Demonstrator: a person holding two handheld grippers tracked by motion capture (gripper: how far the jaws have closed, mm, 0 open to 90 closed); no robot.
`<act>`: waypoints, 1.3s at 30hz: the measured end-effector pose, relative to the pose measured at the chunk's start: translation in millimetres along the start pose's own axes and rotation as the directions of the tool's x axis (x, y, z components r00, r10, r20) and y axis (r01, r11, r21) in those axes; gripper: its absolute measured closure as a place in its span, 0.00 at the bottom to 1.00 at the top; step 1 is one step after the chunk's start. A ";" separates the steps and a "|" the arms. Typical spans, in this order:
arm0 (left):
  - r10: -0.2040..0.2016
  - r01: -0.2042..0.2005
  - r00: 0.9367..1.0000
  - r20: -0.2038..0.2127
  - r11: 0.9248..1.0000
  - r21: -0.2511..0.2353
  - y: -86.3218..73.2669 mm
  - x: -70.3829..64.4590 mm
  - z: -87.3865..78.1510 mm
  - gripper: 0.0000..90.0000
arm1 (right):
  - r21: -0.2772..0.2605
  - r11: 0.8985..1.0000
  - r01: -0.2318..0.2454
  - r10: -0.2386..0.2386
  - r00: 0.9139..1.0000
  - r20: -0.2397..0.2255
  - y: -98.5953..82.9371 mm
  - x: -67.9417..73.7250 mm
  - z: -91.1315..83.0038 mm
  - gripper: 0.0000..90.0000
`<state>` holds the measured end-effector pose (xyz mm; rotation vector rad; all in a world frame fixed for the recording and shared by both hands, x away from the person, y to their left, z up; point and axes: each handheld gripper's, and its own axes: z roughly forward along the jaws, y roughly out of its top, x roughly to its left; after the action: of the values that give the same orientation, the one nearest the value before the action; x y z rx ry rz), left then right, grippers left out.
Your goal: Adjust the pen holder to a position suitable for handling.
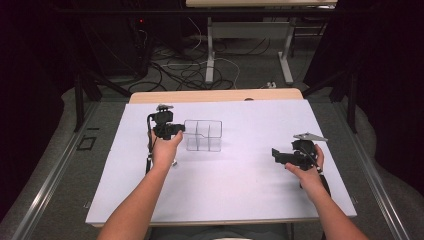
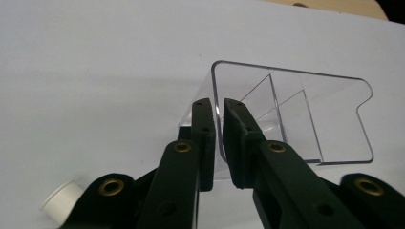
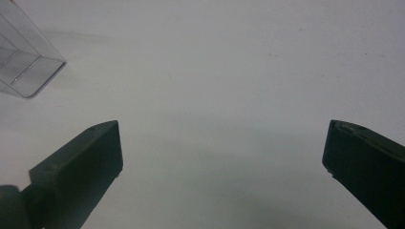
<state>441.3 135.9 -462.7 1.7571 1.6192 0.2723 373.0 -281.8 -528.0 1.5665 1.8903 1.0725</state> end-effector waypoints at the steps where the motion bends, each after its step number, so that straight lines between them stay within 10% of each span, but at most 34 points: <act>1: -0.006 0.006 1.000 0.004 1.000 -0.010 0.2 0.2 -0.9 0.91 | 0.000 1.000 0.001 -0.001 1.000 0.000 0.0 0.1 0.0 0.00; 13: 0.070 -0.070 0.997 -0.014 0.997 -0.038 5.6 8.9 0.1 1.00 | 0.003 1.000 0.017 -0.017 1.000 -0.001 -0.5 1.4 1.2 0.00; 39: 0.092 -0.092 0.996 0.011 0.996 0.003 -8.4 -2.7 16.2 1.00 | 0.013 0.999 0.030 -0.029 1.000 -0.004 -1.1 2.7 4.6 0.00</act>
<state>443.8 127.2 -478.7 1.8359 1.5342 0.3028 375.2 -277.9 -531.2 1.5402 1.9207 1.0530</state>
